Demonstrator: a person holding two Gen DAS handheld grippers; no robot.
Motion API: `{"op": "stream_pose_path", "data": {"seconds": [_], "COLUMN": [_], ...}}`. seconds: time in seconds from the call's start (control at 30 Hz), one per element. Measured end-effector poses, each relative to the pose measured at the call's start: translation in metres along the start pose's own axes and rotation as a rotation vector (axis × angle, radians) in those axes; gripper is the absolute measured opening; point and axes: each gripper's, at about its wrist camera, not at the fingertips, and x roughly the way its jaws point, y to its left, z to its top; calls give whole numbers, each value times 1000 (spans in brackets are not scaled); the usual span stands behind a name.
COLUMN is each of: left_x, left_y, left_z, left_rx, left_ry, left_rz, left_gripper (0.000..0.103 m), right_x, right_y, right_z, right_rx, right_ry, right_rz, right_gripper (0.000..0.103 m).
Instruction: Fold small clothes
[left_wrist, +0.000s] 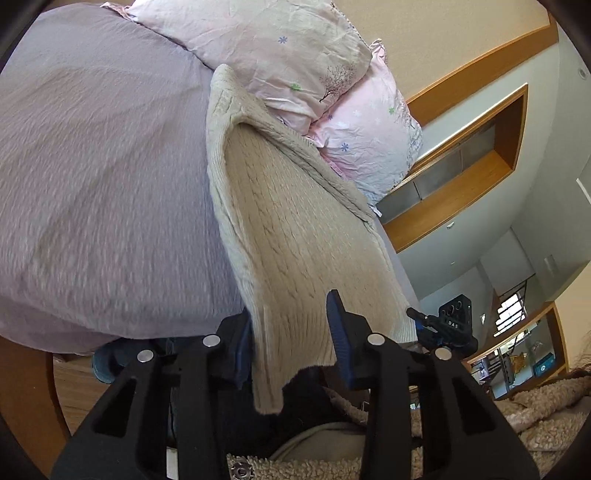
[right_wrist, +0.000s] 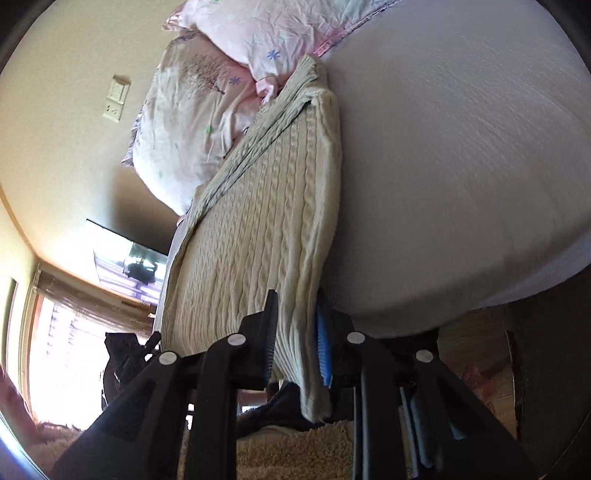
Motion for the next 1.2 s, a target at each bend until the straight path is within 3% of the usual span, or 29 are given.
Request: {"op": "stream_pose_path", "data": {"seconds": [0.07, 0.1, 0.17, 0.2, 0.23, 0.27, 0.3, 0.33, 0.4, 0.47, 0.53, 0.6, 0.7, 0.83, 0.87, 0.93, 0.97, 1.0, 1.03, 1.07, 1.13, 1.2], "left_x": [0, 2, 8, 10, 13, 15, 14, 14, 14, 20, 34, 56, 101, 155, 164, 170, 168, 165, 158, 149, 131, 124], "left_y": [-2, -4, -8, -10, -11, -13, -15, -22, -40, -51, -49, -34, -9, 36, 43, 47, 46, 44, 41, 37, 30, 32], "left_z": [-5, -6, -5, -2, 4, 12, 22, 33, 60, 96, 144, 195, 254, 286, 287, 287, 286, 284, 283, 280, 275, 271], "left_rx": [2, 10, 21, 18, 8, -8, -15, 1, 71, 102, 35, -73, -131, -225, -246, -248, -235, -226, -214, -196, -145, -124], "left_ry": [1, 4, 24, 32, 35, 38, 35, 25, 0, -35, -92, -158, -210, -186, -166, -158, -158, -157, -155, -166, -190, -154], "left_rz": [13, 19, 40, 52, 63, 56, 50, 46, 49, 34, -5, -4, 101, 220, 236, 257, 260, 267, 263, 256, 293, 317], "left_gripper": [38, 37, 22, 10, 7, 7, 7, 6, 6, 6, 6, 6, 6, 6, 6, 8, 11, 35, 70, 82, 87, 87], "right_x": [5, 8, 12, 13, 13, 7, -3, -17, -37, -39, -22, 8, 64, 119, 130, 140, 137, 130, 120, 113, 98, 89], "right_y": [3, 5, 13, 17, 24, 35, 47, 61, 85, 102, 110, 109, 85, 40, 33, 26, 26, 27, 28, 29, 33, 35], "right_z": [-5, -4, 2, 5, 8, 14, 21, 30, 51, 82, 124, 170, 233, 281, 286, 288, 285, 280, 272, 269, 267, 262], "right_rx": [-31, -45, -59, -74, -102, -143, -173, -209, -284, -323, -308, -278, -154, 15, 47, 70, 58, 46, 32, 14, -28, -55], "right_ry": [44, 57, 80, 105, 118, 80, 57, 6, -97, -184, -256, -331, -383, -386, -368, -372, -410, -462, -517, -533, -557, -592], "right_rz": [-28, -42, -50, -75, -98, -104, -53, 13, 67, 93, 112, 75, -32, -183, -227, -264, -271, -306, -313, -275, -216, -207], "right_gripper": [16, 8, 7, 7, 7, 7, 7, 7, 7, 7, 7, 7, 7, 7, 11, 35, 67, 97, 100, 100, 100, 100]}}
